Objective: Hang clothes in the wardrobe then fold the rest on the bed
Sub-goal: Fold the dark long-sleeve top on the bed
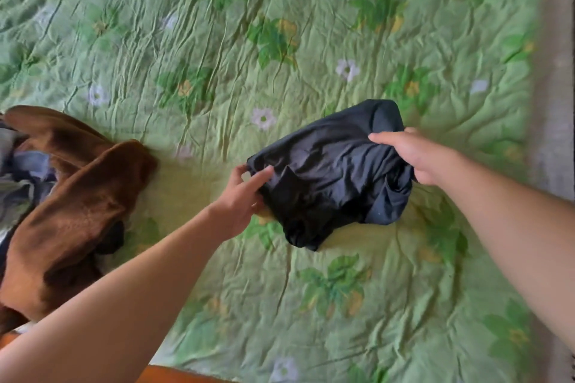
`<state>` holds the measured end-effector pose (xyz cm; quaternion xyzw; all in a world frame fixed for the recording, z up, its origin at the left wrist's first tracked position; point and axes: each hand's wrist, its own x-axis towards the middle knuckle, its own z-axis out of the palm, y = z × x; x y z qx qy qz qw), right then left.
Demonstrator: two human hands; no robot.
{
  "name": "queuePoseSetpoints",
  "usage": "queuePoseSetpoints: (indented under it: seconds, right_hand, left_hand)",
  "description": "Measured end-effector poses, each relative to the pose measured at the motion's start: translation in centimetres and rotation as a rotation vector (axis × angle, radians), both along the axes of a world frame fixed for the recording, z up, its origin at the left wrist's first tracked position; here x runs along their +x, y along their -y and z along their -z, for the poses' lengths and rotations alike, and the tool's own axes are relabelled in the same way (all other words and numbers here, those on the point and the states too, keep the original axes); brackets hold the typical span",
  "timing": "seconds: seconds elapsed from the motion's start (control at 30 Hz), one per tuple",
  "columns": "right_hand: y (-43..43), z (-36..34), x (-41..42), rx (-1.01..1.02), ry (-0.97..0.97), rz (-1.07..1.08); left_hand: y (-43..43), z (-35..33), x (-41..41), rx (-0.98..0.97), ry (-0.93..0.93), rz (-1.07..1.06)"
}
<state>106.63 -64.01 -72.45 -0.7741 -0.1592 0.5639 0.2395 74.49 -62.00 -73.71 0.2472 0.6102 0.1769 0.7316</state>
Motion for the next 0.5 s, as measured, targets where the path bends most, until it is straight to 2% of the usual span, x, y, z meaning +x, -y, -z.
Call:
queuePoseSetpoints:
  seconds: [0.1,0.27,0.4,0.5]
  right_hand:
    - [3.4,1.2,-0.8,0.008,-0.003,0.151]
    - [7.2,1.1,-1.6,0.15,0.117,0.311]
    - [10.5,0.3,-3.7,0.17,0.218,0.139]
    - [13.1,0.9,-5.9,0.064,0.345,-0.124]
  left_hand:
    - [2.1,0.4,1.3,0.148,-0.191,0.14]
    - [1.0,-1.6,1.2,0.364,-0.112,0.064]
    - [-0.1,-2.9,-0.1,0.532,-0.317,0.222]
    - [1.3,-1.2,-1.8,0.543,-0.551,0.583]
